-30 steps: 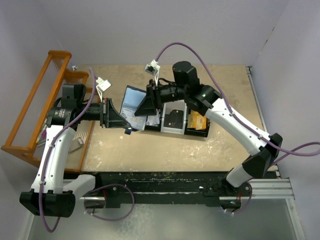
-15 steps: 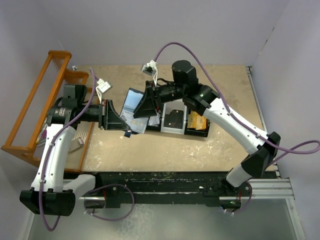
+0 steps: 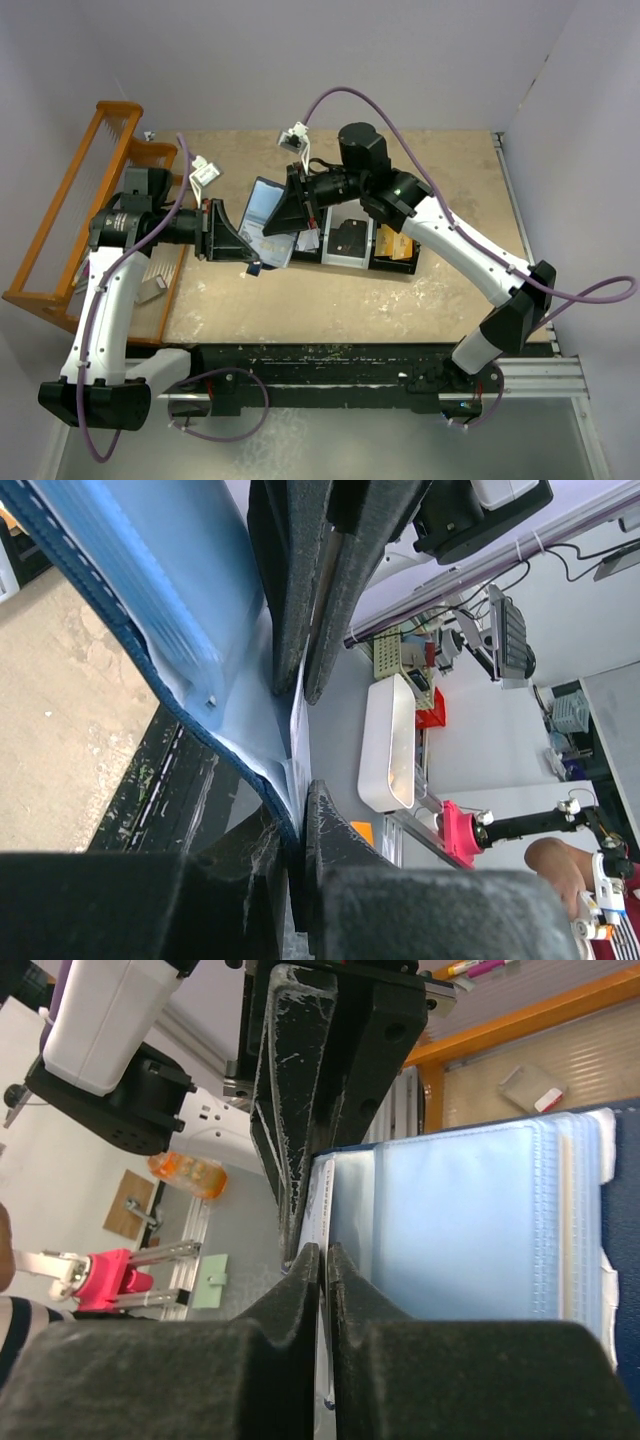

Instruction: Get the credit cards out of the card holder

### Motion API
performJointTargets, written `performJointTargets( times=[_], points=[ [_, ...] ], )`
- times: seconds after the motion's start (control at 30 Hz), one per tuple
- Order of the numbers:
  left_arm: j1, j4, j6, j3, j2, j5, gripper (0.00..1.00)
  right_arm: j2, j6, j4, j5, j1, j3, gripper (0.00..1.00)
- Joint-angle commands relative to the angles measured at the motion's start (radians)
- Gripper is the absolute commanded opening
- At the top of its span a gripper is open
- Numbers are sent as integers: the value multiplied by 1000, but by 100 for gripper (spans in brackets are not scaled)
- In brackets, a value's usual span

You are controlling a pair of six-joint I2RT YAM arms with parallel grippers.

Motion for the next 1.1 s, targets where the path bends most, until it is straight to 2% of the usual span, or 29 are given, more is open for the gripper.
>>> performJointTargets(
  times=[0.0,0.23,0.5,0.9,1.07],
  points=[
    [-4,9,59,57,-1,47,11,-4,33,45,-50,16,-13,0],
    [-4,-20,115,61,-15,53,9,-28,125,164,-126,15,-43,0],
    [-4,-115,224,77,-9,7,7,-41,160,192,-133,-29,-42,0],
    [-4,-161,272,106,1,4,9,-71,225,253,-148,-80,-71,0],
    [-4,-154,264,116,9,-25,6,-101,245,223,-149,-176,-74,0]
  ],
)
